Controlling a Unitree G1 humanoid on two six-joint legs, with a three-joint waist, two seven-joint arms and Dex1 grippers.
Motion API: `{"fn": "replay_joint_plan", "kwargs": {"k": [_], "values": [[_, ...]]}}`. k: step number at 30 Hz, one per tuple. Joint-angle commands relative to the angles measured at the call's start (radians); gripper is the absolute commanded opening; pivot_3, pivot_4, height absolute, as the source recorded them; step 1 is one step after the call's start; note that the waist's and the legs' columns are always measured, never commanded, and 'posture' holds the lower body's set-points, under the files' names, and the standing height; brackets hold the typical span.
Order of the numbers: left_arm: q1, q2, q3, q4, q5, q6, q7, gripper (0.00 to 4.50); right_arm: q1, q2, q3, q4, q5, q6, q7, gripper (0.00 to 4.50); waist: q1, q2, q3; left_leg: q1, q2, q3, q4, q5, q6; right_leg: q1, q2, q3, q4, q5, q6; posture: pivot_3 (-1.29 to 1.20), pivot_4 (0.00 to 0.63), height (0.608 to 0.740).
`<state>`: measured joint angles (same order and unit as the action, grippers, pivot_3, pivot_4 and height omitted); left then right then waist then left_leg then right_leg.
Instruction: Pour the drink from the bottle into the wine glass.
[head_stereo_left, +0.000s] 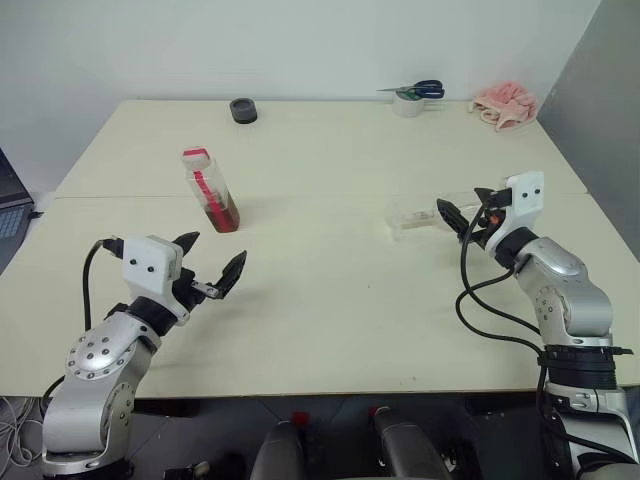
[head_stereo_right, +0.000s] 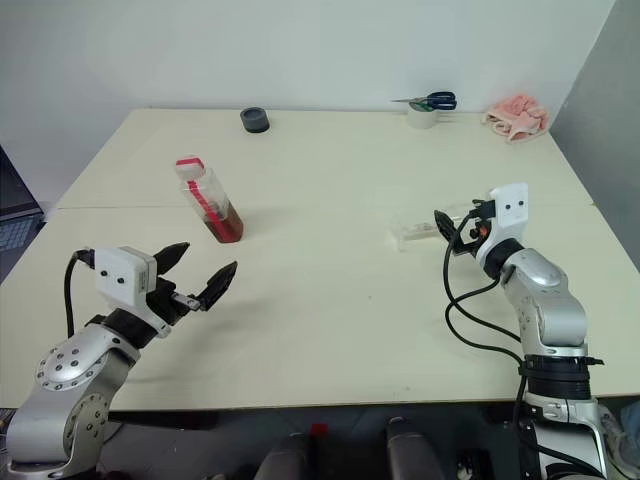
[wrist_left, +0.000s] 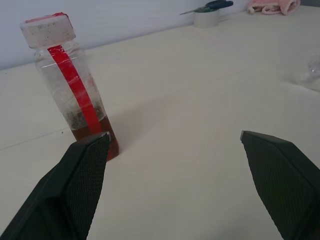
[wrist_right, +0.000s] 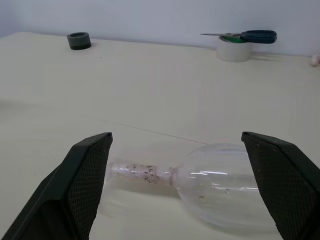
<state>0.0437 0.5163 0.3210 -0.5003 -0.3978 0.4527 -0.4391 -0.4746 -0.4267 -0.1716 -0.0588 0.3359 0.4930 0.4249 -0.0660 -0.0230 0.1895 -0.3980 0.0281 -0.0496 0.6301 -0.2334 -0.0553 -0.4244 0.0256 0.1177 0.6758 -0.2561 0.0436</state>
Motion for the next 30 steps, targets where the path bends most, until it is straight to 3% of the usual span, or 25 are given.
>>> {"fn": "replay_joint_plan", "kwargs": {"k": [1, 9, 12, 18, 30], "values": [[0.011, -0.005, 0.032, -0.049, -0.018, 0.002, 0.017, 4.5, -0.002, -0.012, -0.008, -0.072, 0.022, 0.01, 0.01, 4.4, 0.0, 0.0, 0.0, 0.0, 0.0, 0.0, 0.0, 0.0, 0.0, 0.0, 0.0, 0.0, 0.0, 0.0, 0.0, 0.0, 0.15, 0.74], [0.015, -0.082, 0.01, -0.084, 0.01, 0.006, 0.135, 4.5, -0.02, -0.006, 0.018, -0.125, 0.039, 0.034, 0.043, 4.4, 0.0, 0.0, 0.0, 0.0, 0.0, 0.0, 0.0, 0.0, 0.0, 0.0, 0.0, 0.0, 0.0, 0.0, 0.0, 0.0, 0.15, 0.74], [-0.006, -0.157, 0.0, -0.088, 0.072, -0.005, 0.263, 4.5, -0.066, -0.027, 0.085, -0.203, 0.121, 0.092, 0.167, 4.4, 0.0, 0.0, 0.0, 0.0, 0.0, 0.0, 0.0, 0.0, 0.0, 0.0, 0.0, 0.0, 0.0, 0.0, 0.0, 0.0, 0.15, 0.74], [-0.155, -0.231, -0.045, -0.039, 0.172, 0.035, 0.418, 4.5, -0.215, -0.062, 0.242, -0.243, 0.2, 0.166, 0.38, 4.4, 0.004, -0.001, 0.0, 0.001, 0.0, -0.005, 0.002, 0.0, 0.0, 0.003, 0.001, -0.004, 0.001, 0.0, 0.0, 0.0, 0.15, 0.74], [-0.457, -0.244, -0.076, 0.262, 0.26, 0.049, 0.508, 4.5, -0.336, 0.079, 0.38, -0.091, 0.109, 0.029, 0.447, 4.4, 0.009, -0.002, -0.001, -0.001, 0.0, -0.008, 0.004, 0.0, 0.0, 0.004, 0.0, -0.007, 0.001, 0.001, -0.001, 0.0, 0.15, 0.74]]}}
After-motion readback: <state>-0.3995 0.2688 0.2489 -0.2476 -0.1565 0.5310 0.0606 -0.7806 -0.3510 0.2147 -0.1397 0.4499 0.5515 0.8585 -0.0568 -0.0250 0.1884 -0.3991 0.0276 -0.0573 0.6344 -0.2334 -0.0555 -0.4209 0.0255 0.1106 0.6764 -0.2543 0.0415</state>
